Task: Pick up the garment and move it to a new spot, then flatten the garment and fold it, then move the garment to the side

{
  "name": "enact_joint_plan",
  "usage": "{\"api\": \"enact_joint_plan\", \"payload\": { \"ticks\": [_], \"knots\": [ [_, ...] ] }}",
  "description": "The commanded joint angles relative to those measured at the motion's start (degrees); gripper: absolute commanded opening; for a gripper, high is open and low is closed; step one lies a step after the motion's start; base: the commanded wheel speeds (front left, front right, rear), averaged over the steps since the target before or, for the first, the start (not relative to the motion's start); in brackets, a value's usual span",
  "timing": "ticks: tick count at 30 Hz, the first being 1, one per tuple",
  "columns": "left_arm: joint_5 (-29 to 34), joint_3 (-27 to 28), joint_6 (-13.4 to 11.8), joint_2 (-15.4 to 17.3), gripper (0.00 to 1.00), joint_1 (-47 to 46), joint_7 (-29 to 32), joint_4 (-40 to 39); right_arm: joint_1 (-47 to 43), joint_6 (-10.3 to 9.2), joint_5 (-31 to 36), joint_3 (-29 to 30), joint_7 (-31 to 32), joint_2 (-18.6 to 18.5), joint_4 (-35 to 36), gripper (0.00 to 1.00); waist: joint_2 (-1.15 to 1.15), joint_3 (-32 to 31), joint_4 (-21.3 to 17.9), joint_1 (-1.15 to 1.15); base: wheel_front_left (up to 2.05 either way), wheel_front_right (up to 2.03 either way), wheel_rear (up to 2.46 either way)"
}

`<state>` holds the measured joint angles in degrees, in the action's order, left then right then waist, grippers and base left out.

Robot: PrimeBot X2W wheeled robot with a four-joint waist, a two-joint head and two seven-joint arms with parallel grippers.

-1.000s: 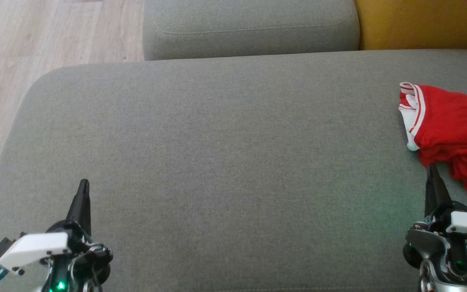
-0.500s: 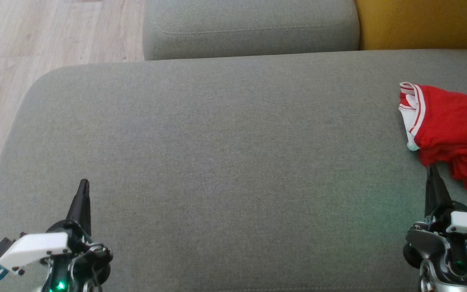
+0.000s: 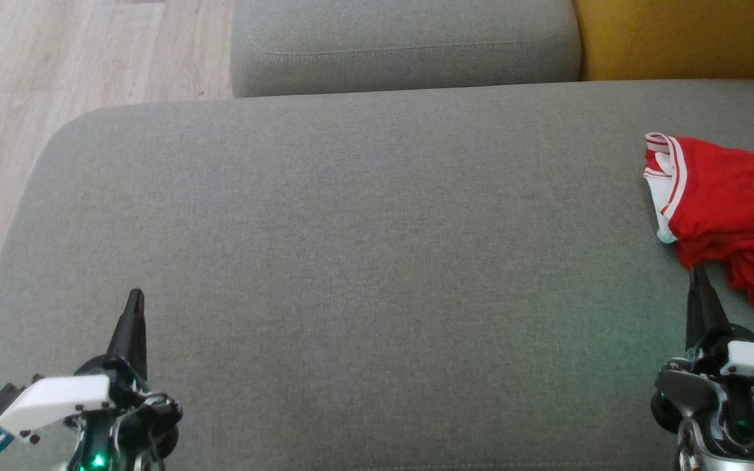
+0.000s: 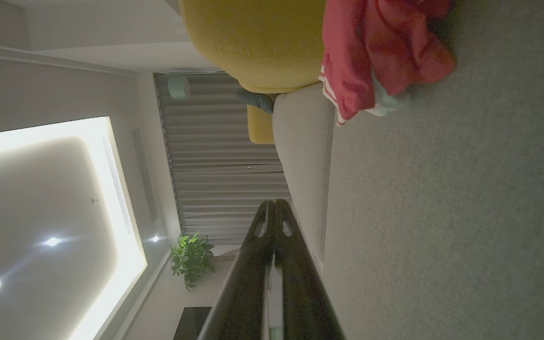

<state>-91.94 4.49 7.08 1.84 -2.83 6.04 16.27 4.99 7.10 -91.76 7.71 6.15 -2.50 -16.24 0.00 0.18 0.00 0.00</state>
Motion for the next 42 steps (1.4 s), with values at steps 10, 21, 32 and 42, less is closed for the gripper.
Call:
{"api": "enact_joint_plan", "payload": {
  "ticks": [10, 21, 32, 42],
  "knots": [
    [-0.2, 2.0, 0.4, 1.0, 0.00, -3.4, 0.4, -2.2, 1.2, 0.39, -0.4, -1.2, 0.3, -0.4, 2.2, 0.00, 0.00, 0.0, 0.0, 0.00, 0.00, 0.00, 0.00],
    [-0.2, 2.0, 0.4, 1.0, 0.00, -3.4, 0.4, -2.2, 1.2, 0.39, -0.4, -1.2, 0.3, -0.4, 2.2, 0.00, 0.00, 0.0, 0.0, 0.00, 0.00, 0.00, 0.00],
    [-0.2, 2.0, 0.4, 1.0, 0.00, -3.4, 0.4, -2.2, 1.2, 0.39, -0.4, -1.2, 0.3, -0.4, 2.2, 0.00, 0.00, 0.0, 0.0, 0.00, 0.00, 0.00, 0.00],
    [-0.2, 2.0, 0.4, 1.0, 0.00, -3.4, 0.4, -2.2, 1.2, 0.39, -0.4, -1.2, 0.3, -0.4, 2.2, 0.00, 0.00, 0.0, 0.0, 0.00, 0.00, 0.00, 0.00]
  ]
}}
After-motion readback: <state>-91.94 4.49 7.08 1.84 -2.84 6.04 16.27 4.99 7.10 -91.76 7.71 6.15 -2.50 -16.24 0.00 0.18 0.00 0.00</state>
